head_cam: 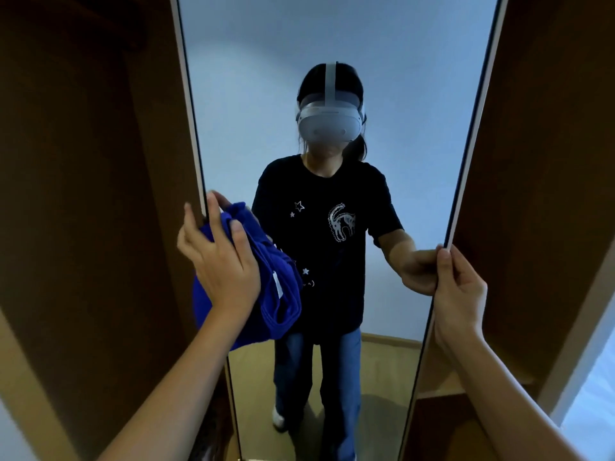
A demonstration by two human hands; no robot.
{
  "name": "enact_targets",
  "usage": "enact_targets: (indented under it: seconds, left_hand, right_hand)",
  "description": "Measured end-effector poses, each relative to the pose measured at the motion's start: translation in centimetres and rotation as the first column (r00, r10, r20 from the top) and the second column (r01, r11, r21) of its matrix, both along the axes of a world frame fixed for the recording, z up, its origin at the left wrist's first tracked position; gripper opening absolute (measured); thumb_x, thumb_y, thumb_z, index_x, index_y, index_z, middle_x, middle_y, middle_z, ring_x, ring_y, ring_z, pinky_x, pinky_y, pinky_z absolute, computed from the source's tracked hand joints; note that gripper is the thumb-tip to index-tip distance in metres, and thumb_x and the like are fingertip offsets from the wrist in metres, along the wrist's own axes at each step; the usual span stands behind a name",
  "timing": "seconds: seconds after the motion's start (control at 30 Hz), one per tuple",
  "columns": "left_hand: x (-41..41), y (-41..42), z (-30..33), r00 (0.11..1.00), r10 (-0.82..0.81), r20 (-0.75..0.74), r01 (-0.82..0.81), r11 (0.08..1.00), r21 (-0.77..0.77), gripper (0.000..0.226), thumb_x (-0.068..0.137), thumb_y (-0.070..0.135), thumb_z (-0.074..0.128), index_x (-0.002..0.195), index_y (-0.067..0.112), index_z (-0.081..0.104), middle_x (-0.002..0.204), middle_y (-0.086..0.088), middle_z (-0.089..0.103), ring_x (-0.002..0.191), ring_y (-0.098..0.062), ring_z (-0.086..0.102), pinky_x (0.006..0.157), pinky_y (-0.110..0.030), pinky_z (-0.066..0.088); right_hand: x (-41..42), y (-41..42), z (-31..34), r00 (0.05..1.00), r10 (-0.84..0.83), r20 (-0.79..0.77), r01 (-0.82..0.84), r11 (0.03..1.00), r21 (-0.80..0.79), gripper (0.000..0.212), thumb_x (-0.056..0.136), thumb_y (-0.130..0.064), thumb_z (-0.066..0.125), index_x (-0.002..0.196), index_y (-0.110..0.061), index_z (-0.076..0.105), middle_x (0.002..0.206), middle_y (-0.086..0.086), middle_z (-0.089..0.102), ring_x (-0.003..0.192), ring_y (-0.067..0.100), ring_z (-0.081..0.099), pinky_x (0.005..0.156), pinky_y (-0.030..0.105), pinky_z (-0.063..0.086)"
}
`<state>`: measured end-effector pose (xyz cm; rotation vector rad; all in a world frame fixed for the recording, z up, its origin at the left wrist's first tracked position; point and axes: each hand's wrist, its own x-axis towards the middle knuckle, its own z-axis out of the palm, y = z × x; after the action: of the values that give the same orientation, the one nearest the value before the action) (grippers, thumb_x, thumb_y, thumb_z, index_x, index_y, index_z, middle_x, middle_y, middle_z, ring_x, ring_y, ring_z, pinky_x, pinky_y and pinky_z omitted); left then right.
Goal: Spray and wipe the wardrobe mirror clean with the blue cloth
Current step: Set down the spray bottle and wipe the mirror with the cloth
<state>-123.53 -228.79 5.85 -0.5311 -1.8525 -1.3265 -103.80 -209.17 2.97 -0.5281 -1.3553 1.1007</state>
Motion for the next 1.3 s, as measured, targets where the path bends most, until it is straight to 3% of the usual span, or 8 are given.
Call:
enact_targets:
  seconds: [0.3,0.47,0.57,0.63,0.87,1.0,1.13,1.3]
  left_hand:
    - [0.8,-0.1,0.6,0.972,-0.065,0.228,0.040,0.993,0.113,0.044,0.103,0.037,0.029,0.146,0.043,0.029,0.121,-0.016,0.038,0.106,-0.028,0.037,0.086,-0.034,0.035]
    - [0.2,-1.4,1.7,0.963,-0.126,0.240,0.021,0.918,0.397,0.043,0.105,0.033,0.025,0.148,0.031,0.030,0.111,-0.005,0.037,0.072,-0.003,0.043,0.066,-0.008,0.037]
    - [-0.9,-2.6,2.3,0.937,-0.203,0.285,0.062,0.897,0.437,0.044,0.105,0.037,0.022,0.146,0.026,0.035,0.129,0.002,0.046,0.100,-0.001,0.054,0.088,-0.005,0.039]
    - [-2.0,-3.1,2.6,0.917,-0.262,0.301,0.108,0.889,0.446,0.045,0.104,0.041,0.022,0.144,0.026,0.037,0.134,-0.005,0.052,0.116,-0.019,0.055,0.101,-0.034,0.044]
    - [-4.8,-4.3,4.3,0.696,-0.482,0.532,0.263,0.861,0.435,0.040,0.103,0.036,0.034,0.141,0.023,0.041,0.136,-0.008,0.048,0.119,-0.023,0.050,0.099,-0.031,0.039]
    - [-3.7,-4.2,4.2,0.639,-0.503,0.582,0.171,0.831,0.530,0.040,0.093,0.048,0.052,0.105,0.011,0.045,0.084,0.001,0.050,0.068,-0.010,0.049,0.063,-0.020,0.040]
    - [-2.7,-3.9,3.5,0.677,-0.479,0.559,0.105,0.815,0.570,0.048,0.086,0.057,0.058,0.062,0.017,0.047,0.061,0.003,0.048,0.060,-0.015,0.048,0.069,-0.032,0.043]
    - [-1.1,-4.1,3.0,0.679,-0.516,0.523,0.137,0.788,0.600,0.053,0.093,0.055,0.047,0.058,0.016,0.046,0.055,0.002,0.044,0.054,-0.015,0.045,0.063,-0.031,0.042]
  right_hand:
    - [0.8,-1.2,1.4,0.998,0.030,0.047,-0.023,0.989,-0.148,0.032,0.100,-0.021,0.050,0.131,-0.015,0.059,0.121,0.004,0.066,0.113,0.012,0.061,0.099,0.028,0.046]
    - [0.8,-1.1,1.8,0.998,0.051,0.040,-0.044,0.986,-0.160,0.037,0.100,-0.020,0.049,0.136,-0.013,0.054,0.122,-0.001,0.062,0.118,0.014,0.057,0.100,0.026,0.043]
    - [0.7,-1.1,1.8,0.998,0.056,0.039,-0.049,0.987,-0.155,0.036,0.101,-0.021,0.049,0.135,-0.014,0.055,0.120,-0.001,0.064,0.117,0.014,0.058,0.099,0.021,0.047]
    - [0.7,-1.1,1.9,0.998,0.055,0.029,-0.050,0.987,-0.156,0.035,0.101,-0.020,0.049,0.135,-0.017,0.054,0.116,-0.004,0.065,0.116,0.013,0.059,0.093,0.016,0.049]
    - [0.6,-1.0,1.6,0.999,0.046,0.010,-0.044,0.987,-0.157,0.034,0.101,-0.022,0.049,0.133,-0.015,0.057,0.111,-0.006,0.066,0.113,0.012,0.060,0.089,0.009,0.049]
    - [0.4,-0.8,1.4,0.999,0.047,-0.002,-0.047,0.983,-0.179,0.036,0.101,-0.025,0.050,0.134,-0.013,0.059,0.123,0.004,0.066,0.117,0.015,0.060,0.095,0.011,0.044]
    - [0.3,-0.8,1.5,0.998,0.047,-0.030,-0.052,0.979,-0.198,0.031,0.101,-0.024,0.050,0.129,-0.019,0.061,0.109,-0.006,0.068,0.112,0.014,0.062,0.089,0.006,0.047]
    - [0.2,-0.8,1.4,0.998,0.050,-0.047,-0.059,0.978,-0.201,0.034,0.101,-0.023,0.049,0.132,-0.014,0.060,0.111,-0.007,0.067,0.113,0.013,0.060,0.089,0.010,0.049]
